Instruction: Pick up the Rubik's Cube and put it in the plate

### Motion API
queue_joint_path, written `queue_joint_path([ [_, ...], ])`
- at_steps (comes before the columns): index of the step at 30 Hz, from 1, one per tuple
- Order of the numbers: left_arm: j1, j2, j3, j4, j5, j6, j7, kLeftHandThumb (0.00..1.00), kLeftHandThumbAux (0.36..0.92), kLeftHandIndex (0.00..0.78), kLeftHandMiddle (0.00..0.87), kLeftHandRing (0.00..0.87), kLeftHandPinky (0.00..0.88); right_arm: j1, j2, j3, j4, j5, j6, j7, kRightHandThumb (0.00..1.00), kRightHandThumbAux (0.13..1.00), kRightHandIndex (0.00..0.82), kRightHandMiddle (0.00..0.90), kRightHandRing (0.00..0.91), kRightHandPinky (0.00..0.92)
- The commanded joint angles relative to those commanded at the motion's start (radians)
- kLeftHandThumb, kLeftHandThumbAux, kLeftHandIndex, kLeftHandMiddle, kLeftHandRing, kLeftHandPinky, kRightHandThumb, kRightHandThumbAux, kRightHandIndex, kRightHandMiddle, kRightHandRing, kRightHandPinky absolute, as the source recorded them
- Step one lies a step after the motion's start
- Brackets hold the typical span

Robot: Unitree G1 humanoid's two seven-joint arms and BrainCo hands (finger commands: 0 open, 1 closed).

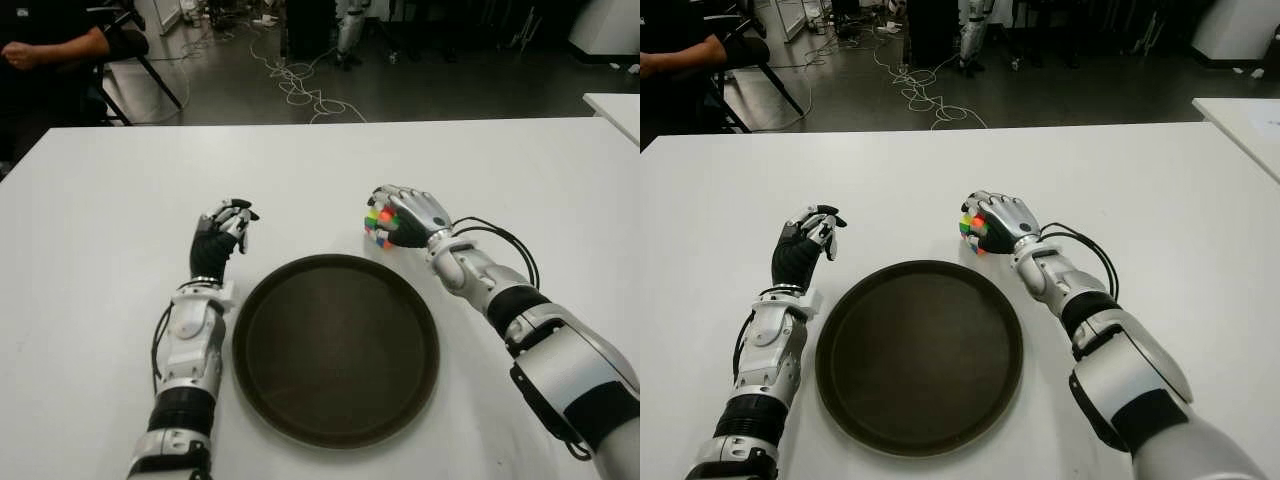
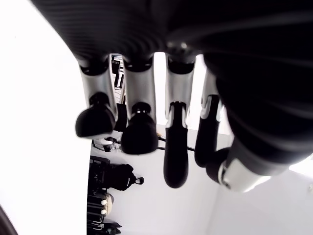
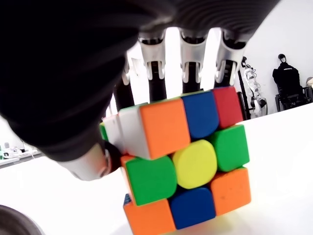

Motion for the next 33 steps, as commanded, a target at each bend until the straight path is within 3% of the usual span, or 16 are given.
queue_joint_path([
  [21, 0.004, 0.001, -0.002, -0.007, 0.001, -0.003, -0.002, 0.857, 0.66, 0.425, 0.527, 0.78, 0.801, 0.002, -0.003, -0.009, -0.005, -0.002, -0.011, -0.026, 0.681, 0.738, 0.422, 0.59, 0.613, 0.615],
  [33, 0.003, 0.001, -0.003, -0.008, 0.002, 0.0, 0.001, 0.857, 0.659, 0.424, 0.529, 0.776, 0.797, 0.001, -0.029, -0.017, -0.04, -0.01, -0.052, -0.152, 0.678, 0.741, 0.42, 0.558, 0.594, 0.604],
])
